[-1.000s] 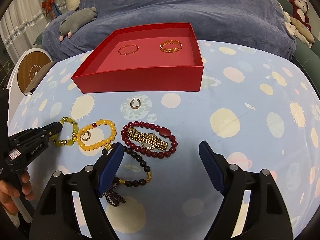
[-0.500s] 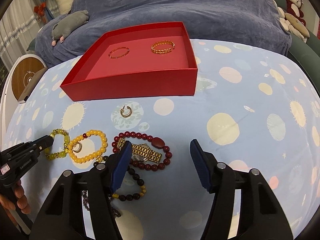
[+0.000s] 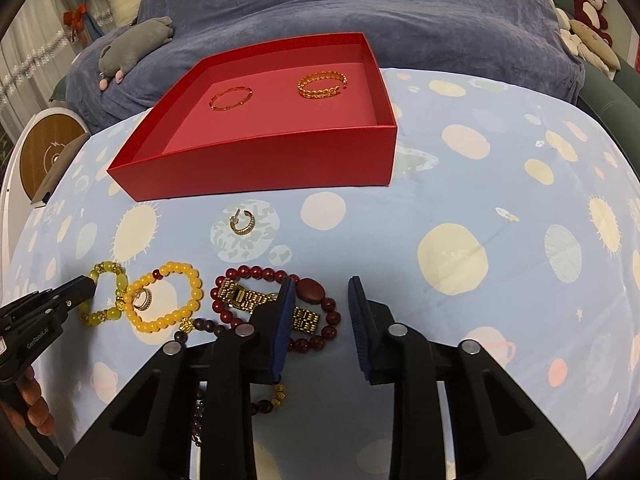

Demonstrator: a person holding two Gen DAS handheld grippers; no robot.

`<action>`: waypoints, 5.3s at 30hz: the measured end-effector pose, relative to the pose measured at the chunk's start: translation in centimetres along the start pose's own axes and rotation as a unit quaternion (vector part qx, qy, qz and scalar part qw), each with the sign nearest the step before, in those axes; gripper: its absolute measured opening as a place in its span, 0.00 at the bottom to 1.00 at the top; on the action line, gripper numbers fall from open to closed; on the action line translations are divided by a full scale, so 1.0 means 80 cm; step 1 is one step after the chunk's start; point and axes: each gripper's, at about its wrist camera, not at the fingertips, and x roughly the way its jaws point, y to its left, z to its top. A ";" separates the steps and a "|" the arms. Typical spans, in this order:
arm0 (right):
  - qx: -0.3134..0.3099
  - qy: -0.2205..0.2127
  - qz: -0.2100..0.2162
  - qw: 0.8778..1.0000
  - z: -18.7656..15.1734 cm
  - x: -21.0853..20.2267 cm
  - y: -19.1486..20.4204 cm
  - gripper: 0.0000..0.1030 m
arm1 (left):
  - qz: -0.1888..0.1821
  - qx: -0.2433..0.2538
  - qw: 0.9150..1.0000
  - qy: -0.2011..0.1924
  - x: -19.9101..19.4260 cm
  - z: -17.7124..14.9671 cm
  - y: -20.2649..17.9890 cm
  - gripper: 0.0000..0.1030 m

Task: Organize jewelry
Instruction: 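Grasp the dark red bead bracelet with the right tool while the left tool holds the yellow bracelet, then carry both bracelets into the red box and open both tools, then grasp the gold link watch with the right tool while the left tool withdraws from the box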

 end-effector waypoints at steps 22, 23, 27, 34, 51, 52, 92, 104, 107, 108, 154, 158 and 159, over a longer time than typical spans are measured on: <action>-0.051 0.015 -0.021 0.998 -0.015 -0.003 0.016 0.12 | 0.006 0.001 1.000 -0.002 -0.001 -0.002 -0.003 0.07; -0.053 0.015 -0.023 0.998 -0.016 -0.004 0.018 0.12 | 0.006 0.001 1.000 -0.002 -0.001 -0.001 -0.003 0.07; -0.042 0.013 -0.010 0.999 -0.015 -0.008 0.017 0.12 | -0.001 -0.001 1.000 0.000 -0.001 -0.001 0.000 0.07; -0.043 -0.027 0.023 0.998 0.000 -0.044 0.030 0.12 | -0.020 -0.008 1.000 0.002 -0.009 0.004 0.002 0.07; -0.008 -0.108 0.053 0.993 0.063 -0.105 0.026 0.12 | -0.084 -0.015 0.995 -0.060 -0.082 0.060 -0.039 0.07; -0.006 -0.111 0.052 0.992 0.069 -0.105 0.023 0.12 | -0.085 -0.014 0.994 -0.065 -0.086 0.066 -0.043 0.07; 0.011 -0.097 0.000 0.995 0.164 0.001 -0.020 0.34 | -0.027 -0.016 0.996 -0.082 0.034 0.208 -0.053 0.41; 0.017 -0.103 0.018 0.994 0.103 -0.075 -0.031 0.35 | -0.005 -0.019 0.995 -0.099 -0.049 0.158 -0.041 0.44; 0.000 -0.099 0.013 0.995 0.084 -0.083 -0.026 0.34 | -0.007 -0.019 0.996 -0.088 -0.055 0.133 -0.038 0.44; -0.005 -0.097 0.012 0.995 0.078 -0.085 -0.025 0.34 | -0.008 -0.018 0.996 -0.084 -0.056 0.124 -0.037 0.44; -0.087 0.012 0.020 0.996 -0.009 0.004 0.043 0.11 | -0.013 0.002 1.000 -0.011 -0.034 0.042 -0.033 0.44; -0.076 0.015 0.014 0.997 -0.013 -0.003 0.032 0.11 | -0.016 0.011 1.000 -0.008 -0.032 0.039 -0.040 0.44; -0.072 0.016 0.013 0.997 -0.014 -0.005 0.029 0.11 | -0.017 0.014 1.000 -0.006 -0.030 0.038 -0.042 0.44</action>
